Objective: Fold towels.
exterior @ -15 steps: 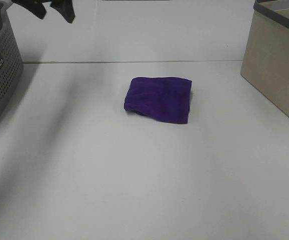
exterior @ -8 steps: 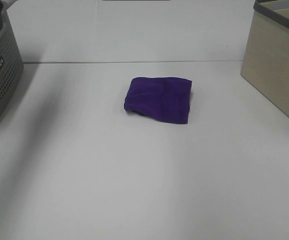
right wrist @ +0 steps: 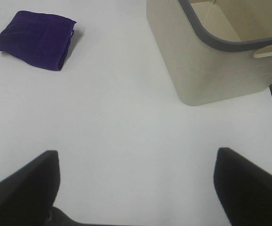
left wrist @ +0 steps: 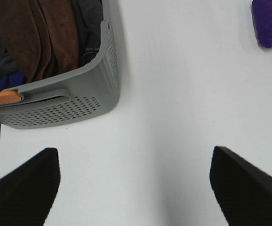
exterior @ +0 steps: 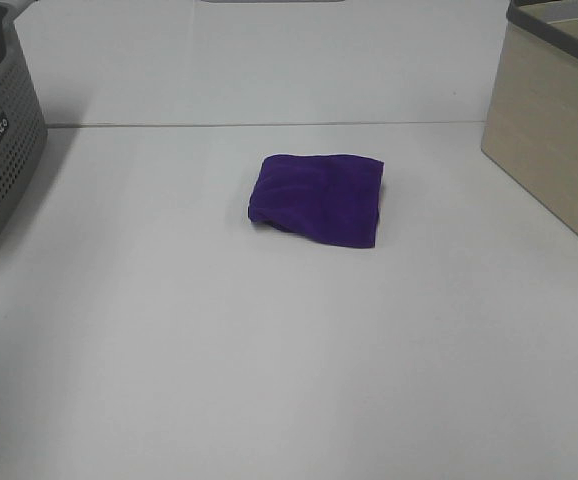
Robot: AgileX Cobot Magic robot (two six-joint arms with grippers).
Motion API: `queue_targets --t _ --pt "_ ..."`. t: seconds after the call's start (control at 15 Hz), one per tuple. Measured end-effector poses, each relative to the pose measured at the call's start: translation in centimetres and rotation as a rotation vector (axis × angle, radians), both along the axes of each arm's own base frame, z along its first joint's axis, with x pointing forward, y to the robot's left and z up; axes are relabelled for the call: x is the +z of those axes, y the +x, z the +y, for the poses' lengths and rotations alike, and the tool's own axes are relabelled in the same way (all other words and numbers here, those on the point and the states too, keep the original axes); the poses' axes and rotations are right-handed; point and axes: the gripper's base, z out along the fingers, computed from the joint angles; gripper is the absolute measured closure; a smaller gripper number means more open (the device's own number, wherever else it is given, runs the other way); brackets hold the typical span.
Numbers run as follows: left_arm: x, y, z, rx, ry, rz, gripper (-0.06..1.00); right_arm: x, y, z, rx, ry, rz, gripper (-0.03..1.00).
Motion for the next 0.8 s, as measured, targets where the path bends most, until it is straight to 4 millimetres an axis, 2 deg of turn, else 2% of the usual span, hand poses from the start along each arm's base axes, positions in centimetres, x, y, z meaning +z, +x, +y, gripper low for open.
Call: queue_targets --t 0.13,0.33,0.47,0.53,0.73,0.8 --pt "-1.3 -4.9 0.5 -0.003 -0.001 -0.106 0.15 -2.0 -3.2 0.0 0.0 -0.01 -0.086 0.1" --pt "-4.7 -10.3 1.0 -0.001 -0.013 -0.24 0.15 -4.3 -6.1 0.1 0.005 -0.022 -0.195 0.1" --pt "-6.0 -12.9 1.2 -0.001 -0.019 -0.322 0.15 -5.7 -6.6 0.1 0.006 -0.024 -0.206 0.1" --pt "-7.2 -14.4 1.4 0.002 -0.021 -0.334 0.15 -7.0 -5.8 0.1 0.008 -0.026 -0.161 0.1" --pt "-8.9 -13.8 1.2 -0.005 -0.03 -0.265 0.15 -8.3 -4.3 0.1 0.007 -0.027 -0.17 0.1" --pt "-9.0 -13.4 1.1 -0.011 -0.038 -0.292 0.15 -9.2 -3.6 0.1 0.01 -0.016 -0.162 0.1"
